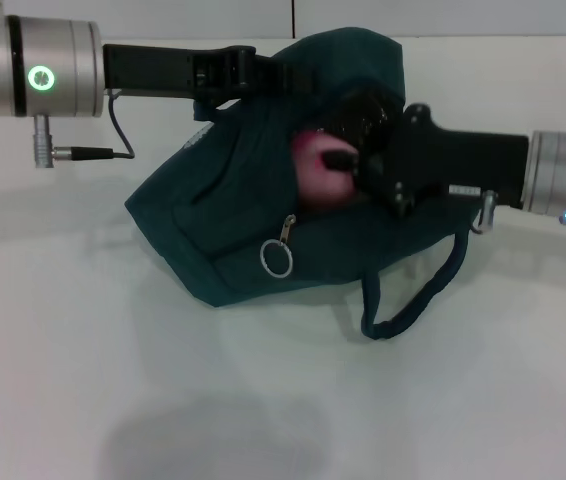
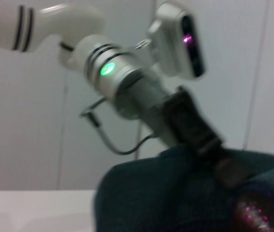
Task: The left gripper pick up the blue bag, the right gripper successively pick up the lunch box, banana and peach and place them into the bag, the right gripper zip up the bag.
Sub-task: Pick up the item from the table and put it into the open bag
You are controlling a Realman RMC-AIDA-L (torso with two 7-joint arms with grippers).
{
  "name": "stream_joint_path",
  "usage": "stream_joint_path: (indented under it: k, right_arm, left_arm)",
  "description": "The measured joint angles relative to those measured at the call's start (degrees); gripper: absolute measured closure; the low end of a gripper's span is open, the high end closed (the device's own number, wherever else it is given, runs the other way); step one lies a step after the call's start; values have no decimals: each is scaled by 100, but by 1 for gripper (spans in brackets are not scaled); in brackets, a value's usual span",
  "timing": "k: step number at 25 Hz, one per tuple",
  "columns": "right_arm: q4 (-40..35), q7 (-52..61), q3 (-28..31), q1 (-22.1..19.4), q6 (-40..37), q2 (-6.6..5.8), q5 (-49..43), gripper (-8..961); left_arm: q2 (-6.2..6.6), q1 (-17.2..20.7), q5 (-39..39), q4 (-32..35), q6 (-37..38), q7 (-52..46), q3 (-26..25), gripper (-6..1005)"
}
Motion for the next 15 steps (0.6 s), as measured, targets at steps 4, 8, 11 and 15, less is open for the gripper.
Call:
stream_joint_path:
  k: [4,8,11,15]
  right_arm:
    - [-11,-17,-5,-52,195,0,365,912]
    - [-2,-54,-67,-76,276,-1,490,906]
    - [-6,-35,-238,-76,272,-1,491,866]
    - [-25,4,-299,-170,48,0,496,788]
  left_arm:
    - [-5,35,0,0,28,0,-9,936]
    - [-18,22,0,0,33,0,3,937]
    - [-35,11,0,0,40,0,13,939]
    - [-40,30,0,0,47,1,6,940]
